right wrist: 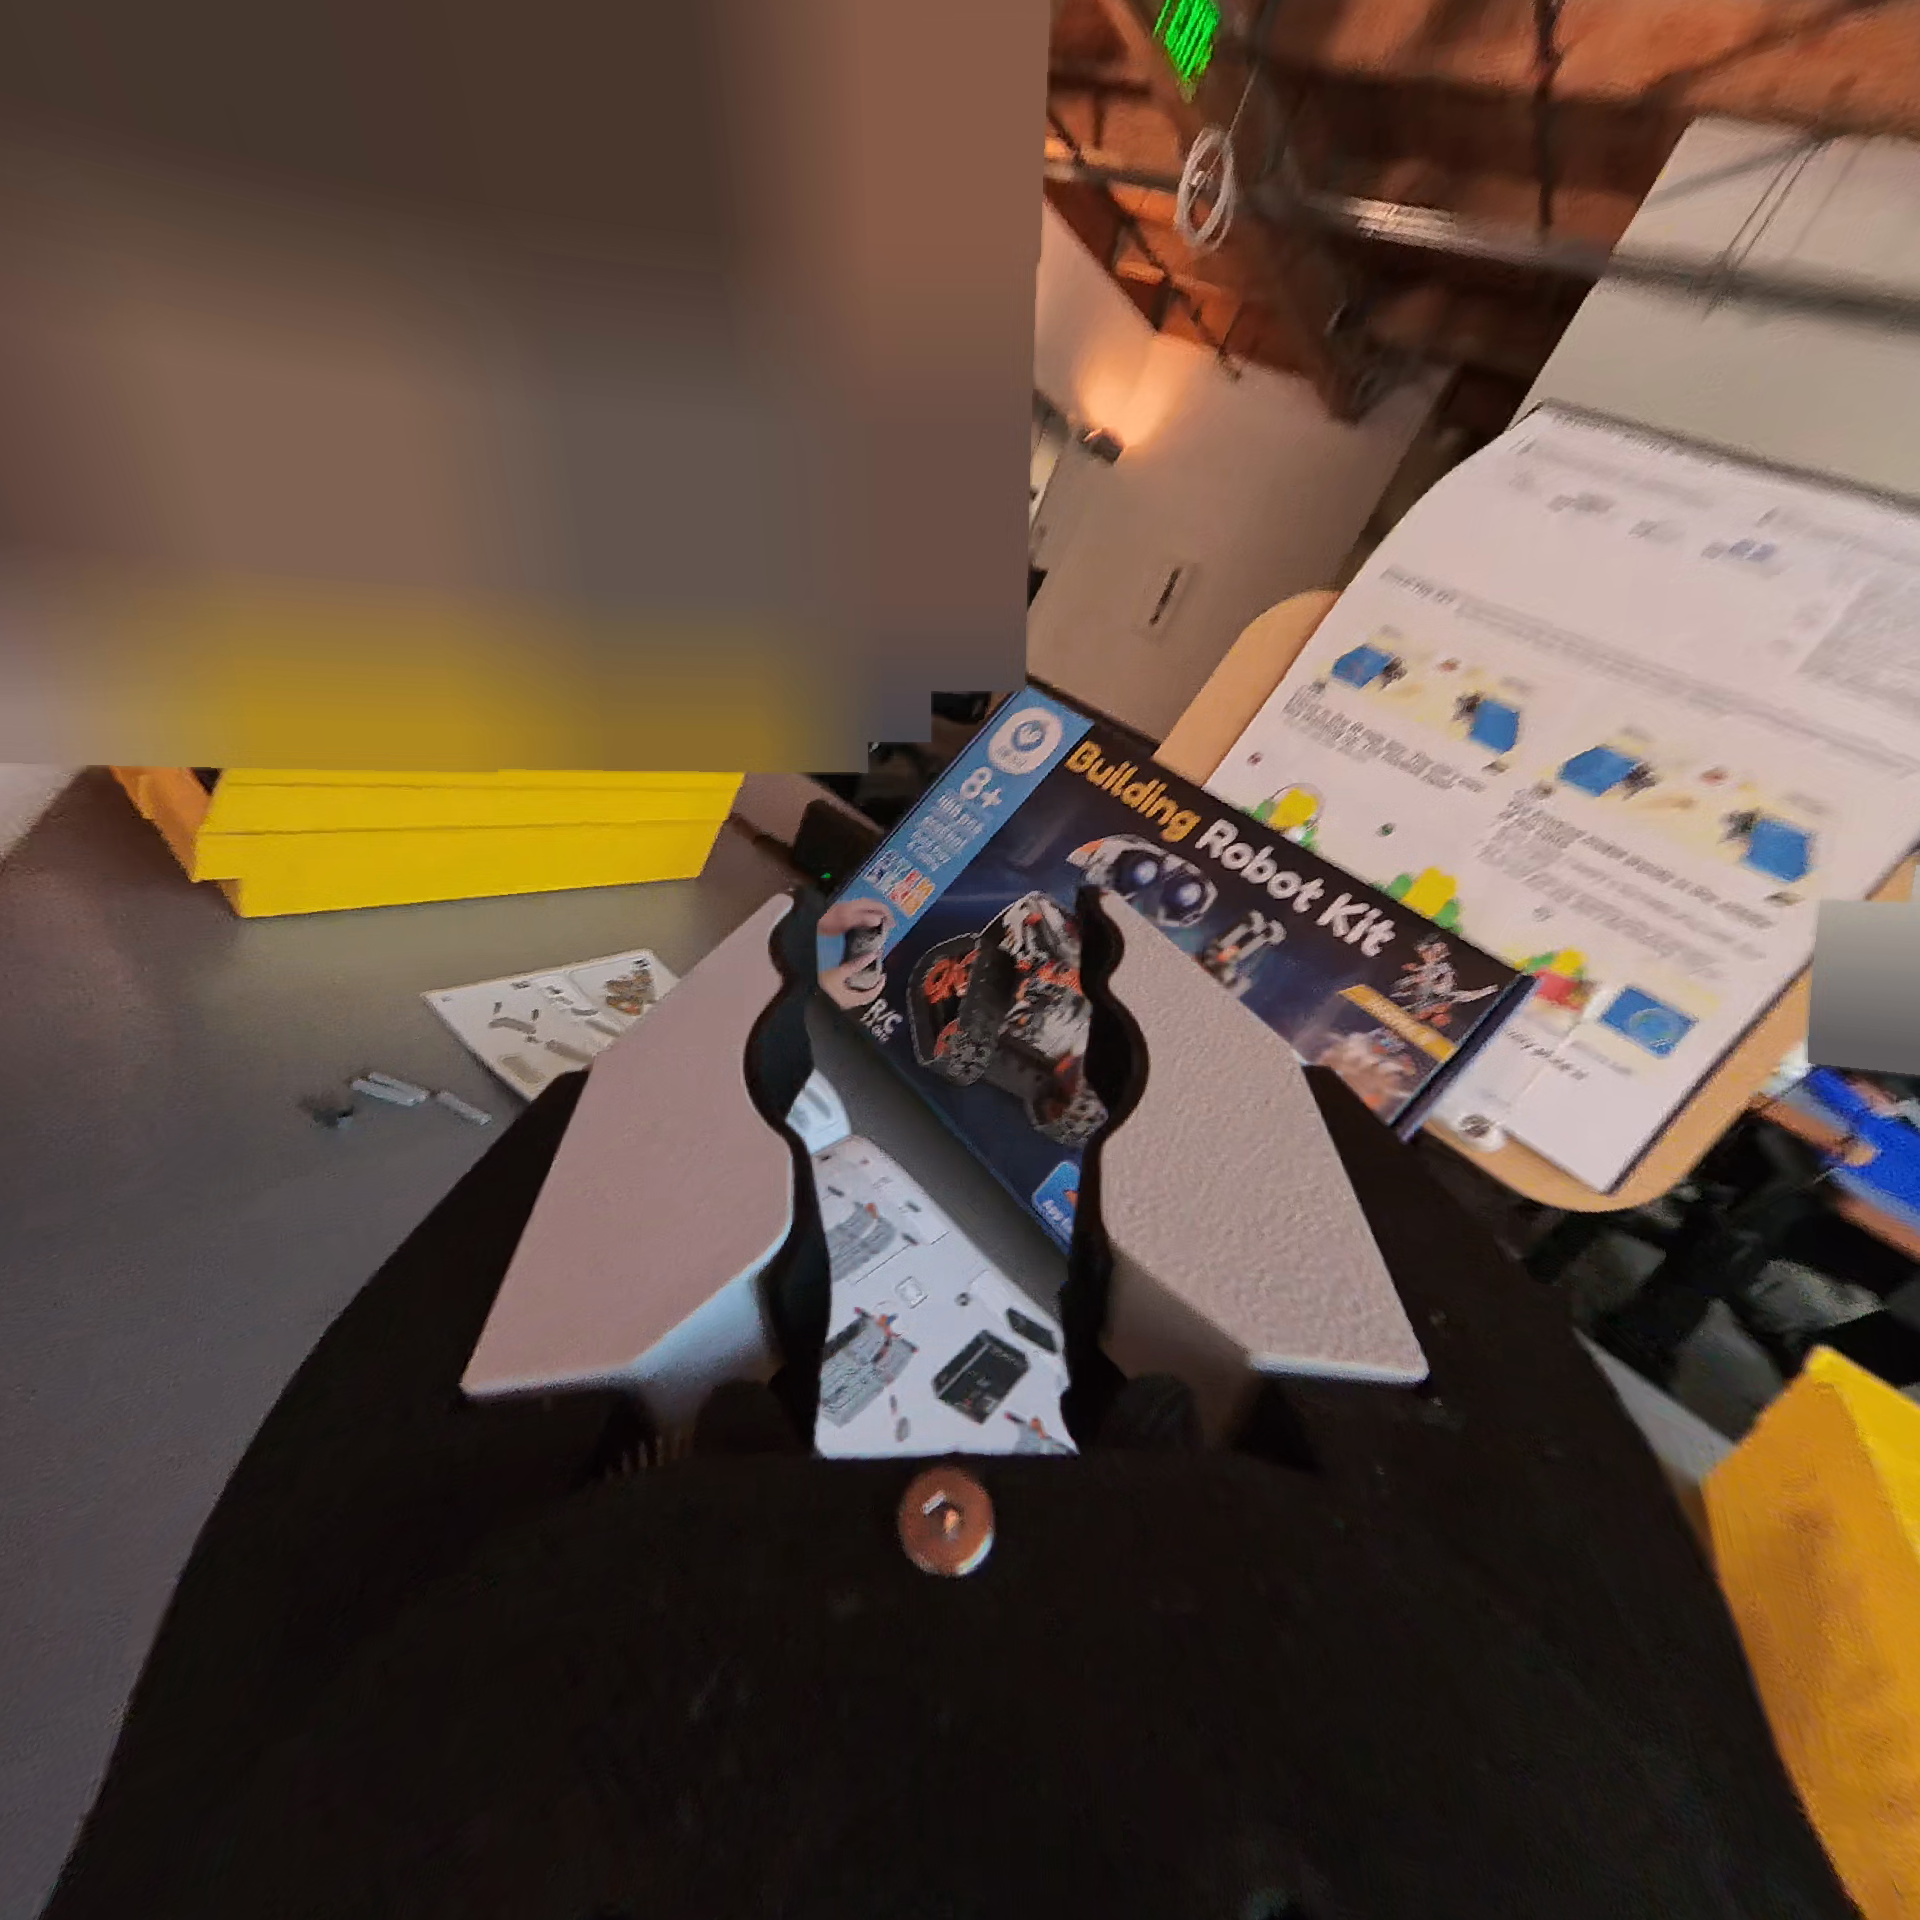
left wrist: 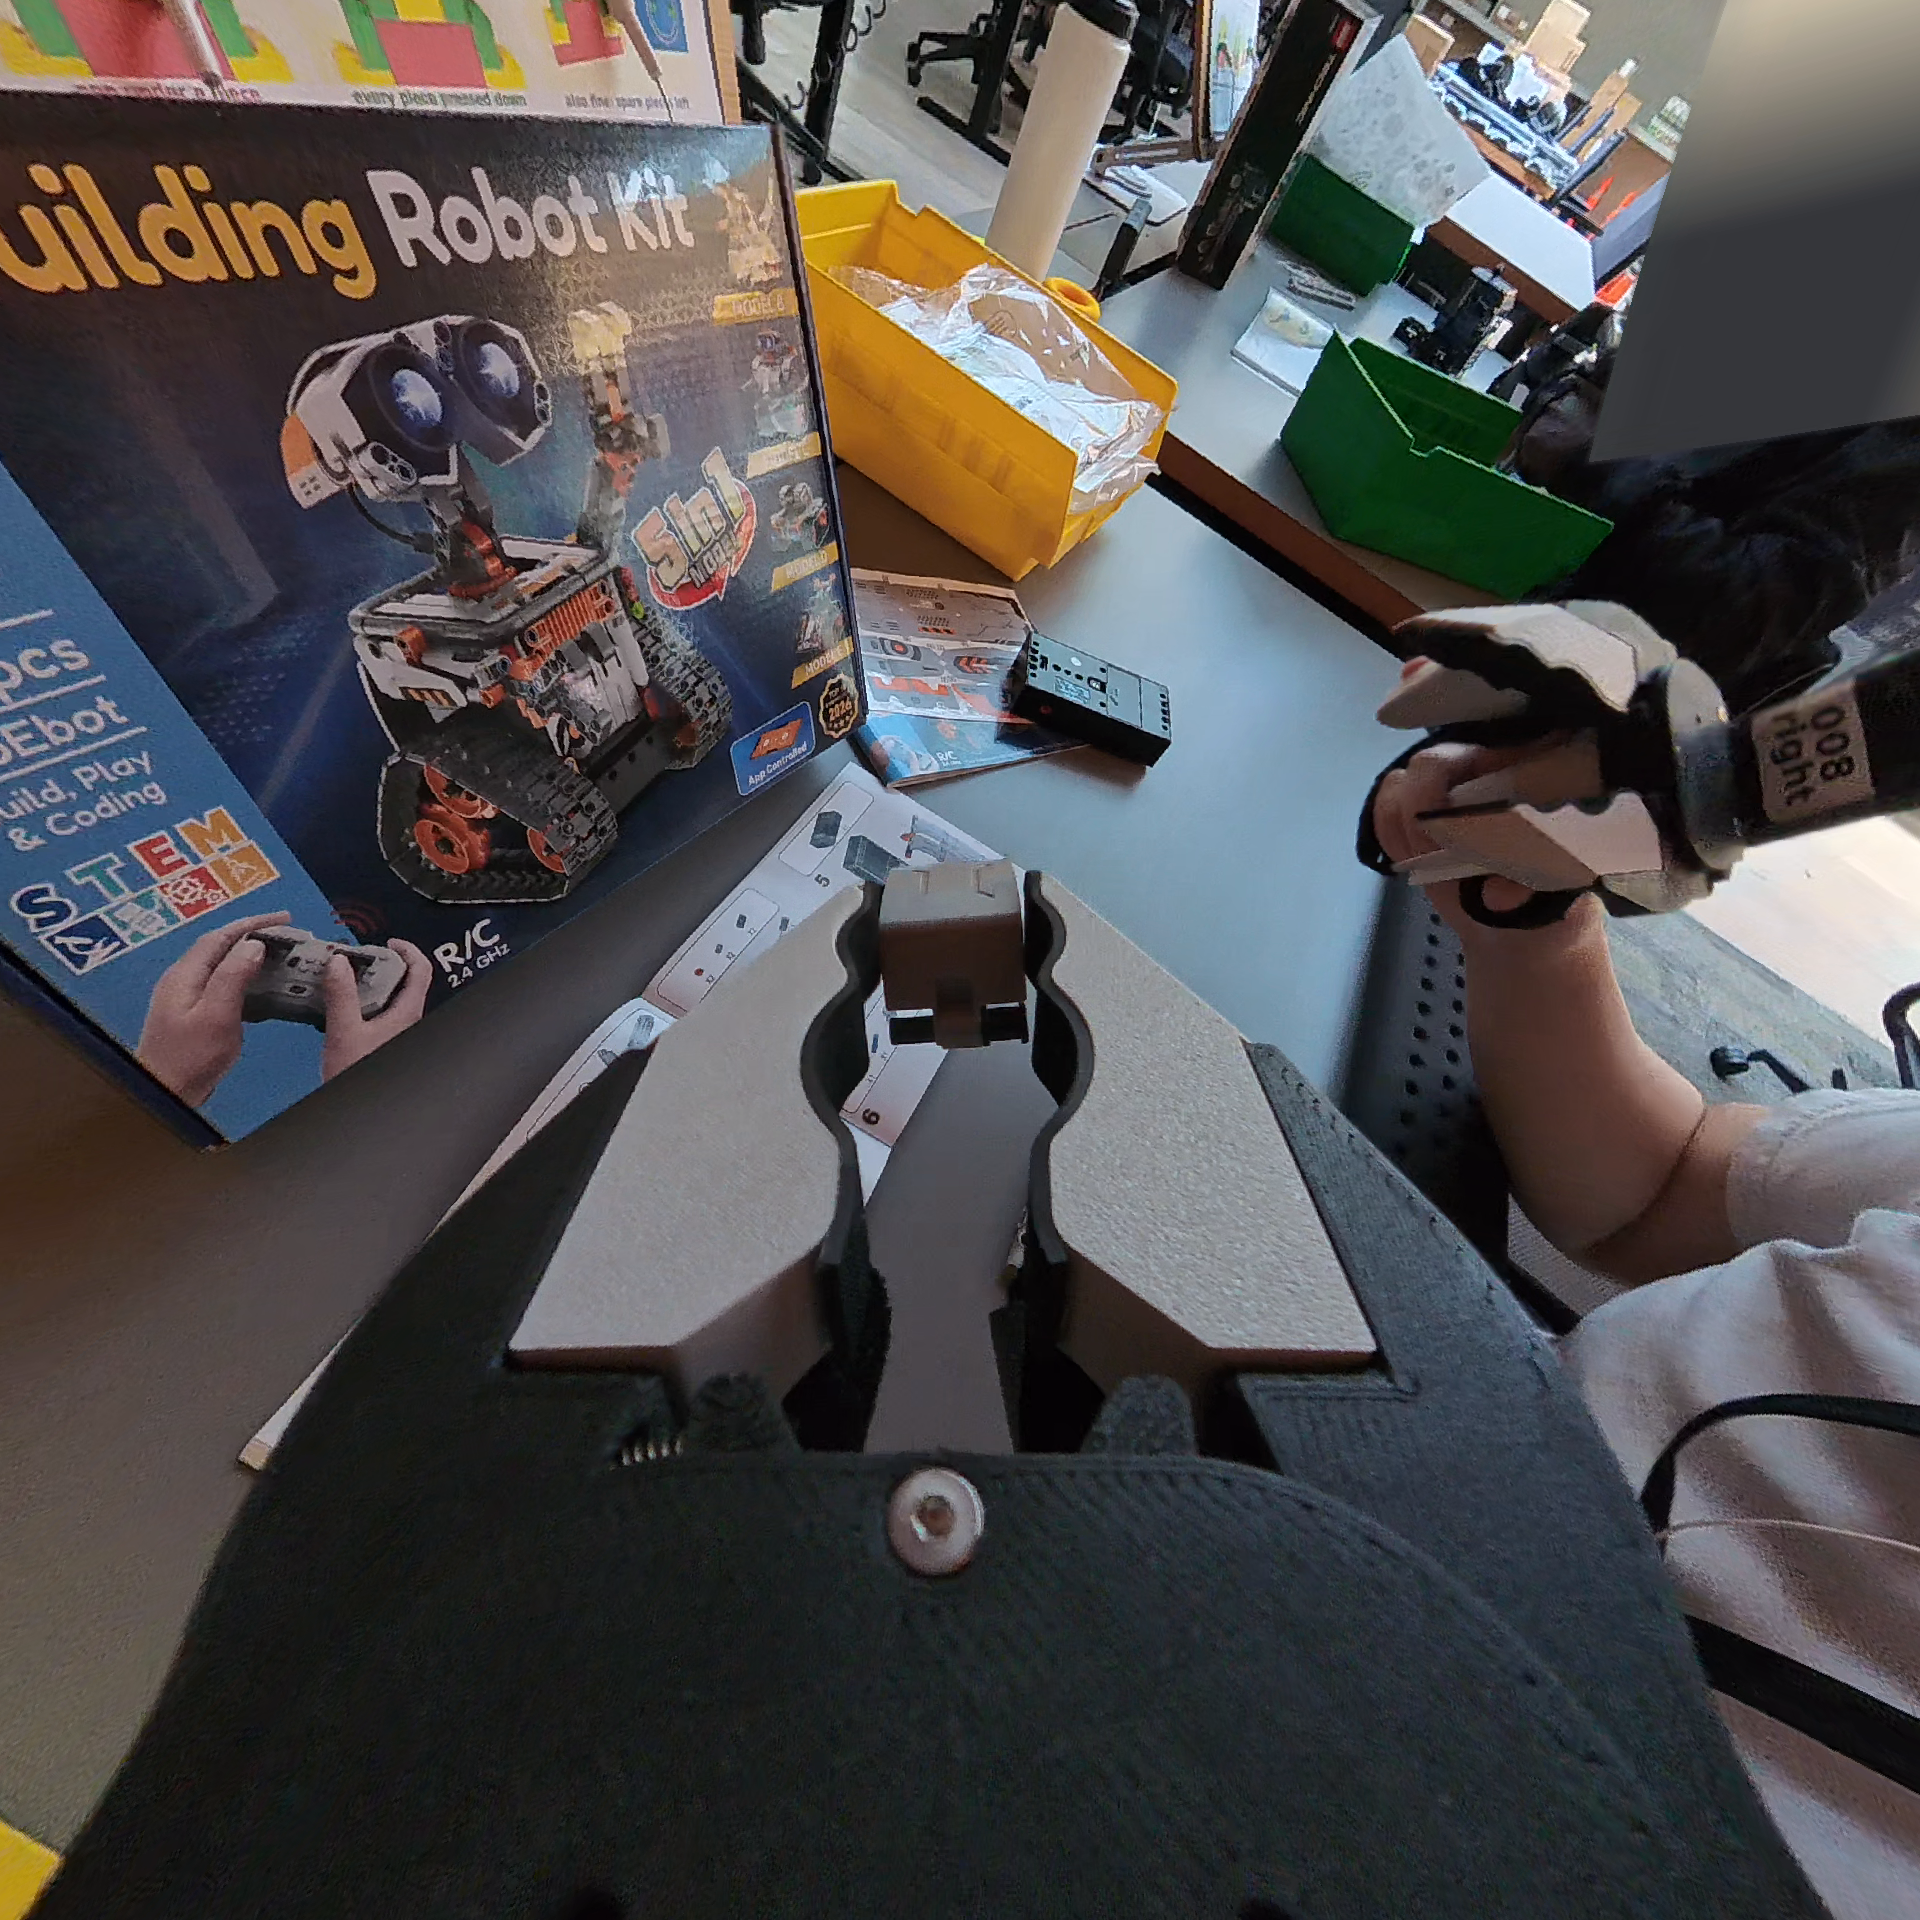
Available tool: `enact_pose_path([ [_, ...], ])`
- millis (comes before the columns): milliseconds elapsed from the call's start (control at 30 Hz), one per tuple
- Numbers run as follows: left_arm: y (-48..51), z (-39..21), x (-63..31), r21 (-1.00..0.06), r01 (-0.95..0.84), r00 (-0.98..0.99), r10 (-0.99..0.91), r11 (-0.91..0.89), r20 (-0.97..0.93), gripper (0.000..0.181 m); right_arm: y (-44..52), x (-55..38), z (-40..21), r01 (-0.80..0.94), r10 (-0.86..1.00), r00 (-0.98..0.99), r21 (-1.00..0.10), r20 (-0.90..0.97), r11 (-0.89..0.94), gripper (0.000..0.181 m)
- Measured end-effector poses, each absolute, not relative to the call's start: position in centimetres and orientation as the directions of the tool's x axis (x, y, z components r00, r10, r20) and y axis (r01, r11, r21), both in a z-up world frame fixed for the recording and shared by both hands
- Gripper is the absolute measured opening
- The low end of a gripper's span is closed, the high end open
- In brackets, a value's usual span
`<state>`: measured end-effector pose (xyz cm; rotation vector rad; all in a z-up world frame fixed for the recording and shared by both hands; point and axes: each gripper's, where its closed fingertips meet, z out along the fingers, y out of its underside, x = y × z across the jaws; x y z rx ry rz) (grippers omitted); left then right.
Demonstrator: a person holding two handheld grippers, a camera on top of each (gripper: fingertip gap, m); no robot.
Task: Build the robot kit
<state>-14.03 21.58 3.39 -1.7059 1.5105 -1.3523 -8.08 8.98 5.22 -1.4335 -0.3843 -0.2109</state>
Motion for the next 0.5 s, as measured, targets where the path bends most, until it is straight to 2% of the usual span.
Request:
enact_pose_path([
  [167, 21.9, 3.3, -14.5, -0.851, -0.466, -0.06, -0.951, -0.243, 0.304, 0.025, 10.9, -9.5, 3.6, 0.307, 0.233, 0.924, -0.951, 0.304, 0.027, 0.052],
  [233, 22.3, 3.2, -14.9, -0.846, -0.465, -0.042, -0.949, -0.259, 0.314, 0.025, 11.4, -10.0, 3.5, 0.224, 0.295, 0.934, -0.974, 0.203, -0.039, 0.06],
  [333, 23.0, 3.3, -15.5, -0.844, -0.451, -0.023, -0.941, -0.292, 0.337, 0.025, 12.8, -11.1, 5.1, 0.173, 0.377, 0.913, -0.985, 0.154, -0.015, 0.064],
  [500, 23.6, 3.5, -16.1, -0.841, -0.434, -0.005, -0.933, -0.322, 0.359, 0.025, 17.7, -11.6, 5.7, 0.466, 0.381, 0.821, -0.885, 0.425, -0.018, 0.063],
])
